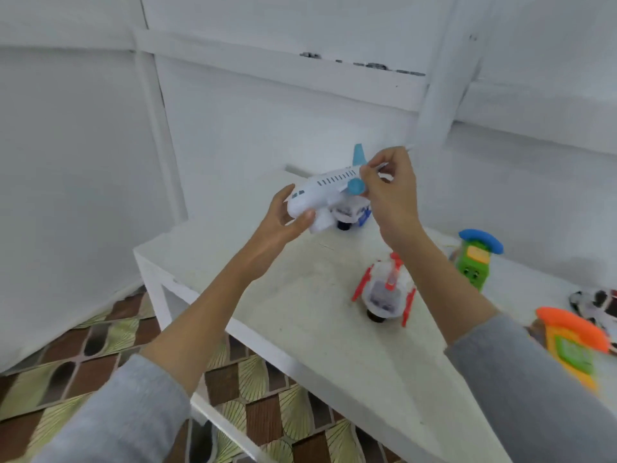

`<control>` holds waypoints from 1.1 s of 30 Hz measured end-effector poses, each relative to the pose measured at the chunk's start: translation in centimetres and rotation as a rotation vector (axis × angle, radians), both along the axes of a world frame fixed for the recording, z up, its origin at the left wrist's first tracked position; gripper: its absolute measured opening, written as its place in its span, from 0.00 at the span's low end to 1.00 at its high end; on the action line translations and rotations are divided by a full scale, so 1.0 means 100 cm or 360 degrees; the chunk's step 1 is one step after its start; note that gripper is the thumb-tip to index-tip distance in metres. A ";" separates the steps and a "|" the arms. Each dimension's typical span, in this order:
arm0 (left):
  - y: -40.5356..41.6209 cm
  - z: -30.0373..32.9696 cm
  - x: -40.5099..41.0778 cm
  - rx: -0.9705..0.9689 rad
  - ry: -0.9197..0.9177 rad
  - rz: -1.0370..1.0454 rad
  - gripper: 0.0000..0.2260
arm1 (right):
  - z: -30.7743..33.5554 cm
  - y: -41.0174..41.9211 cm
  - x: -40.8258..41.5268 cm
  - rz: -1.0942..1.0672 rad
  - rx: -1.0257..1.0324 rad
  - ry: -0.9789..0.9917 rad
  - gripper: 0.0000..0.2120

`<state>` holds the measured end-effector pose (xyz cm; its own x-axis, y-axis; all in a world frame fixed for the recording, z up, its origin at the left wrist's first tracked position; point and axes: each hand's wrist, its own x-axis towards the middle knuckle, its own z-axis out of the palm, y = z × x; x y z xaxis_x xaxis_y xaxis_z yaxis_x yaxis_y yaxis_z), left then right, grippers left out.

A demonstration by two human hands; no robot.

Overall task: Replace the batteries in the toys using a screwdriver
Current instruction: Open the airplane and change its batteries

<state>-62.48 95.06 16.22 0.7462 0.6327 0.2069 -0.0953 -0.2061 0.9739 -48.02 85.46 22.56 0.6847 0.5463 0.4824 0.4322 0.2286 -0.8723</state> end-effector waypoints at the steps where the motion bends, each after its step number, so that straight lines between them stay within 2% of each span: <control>1: 0.018 -0.002 -0.007 -0.0009 0.0068 -0.0022 0.52 | -0.006 0.017 -0.007 -0.0016 0.0009 0.0046 0.13; 5: 0.079 -0.019 -0.026 0.0004 0.0211 -0.0058 0.38 | -0.037 0.073 -0.026 -0.0042 -0.0019 0.0282 0.13; 7: 0.103 -0.027 -0.031 -0.0024 0.0238 -0.0046 0.35 | -0.057 0.094 -0.031 -0.0053 -0.0081 0.0395 0.13; 19: 0.186 -0.072 -0.033 -0.0220 0.0377 -0.0077 0.38 | -0.142 0.166 -0.038 -0.0115 -0.0288 0.0965 0.20; 33: 0.205 -0.084 -0.030 -0.0027 0.0475 -0.0101 0.41 | -0.161 0.180 -0.038 -0.0151 -0.0464 0.0953 0.13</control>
<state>-65.45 115.61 7.87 0.8106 0.5844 -0.0377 0.1836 -0.1924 0.9640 -51.81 103.44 6.46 0.8397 0.5208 -0.1538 -0.1388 -0.0681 -0.9880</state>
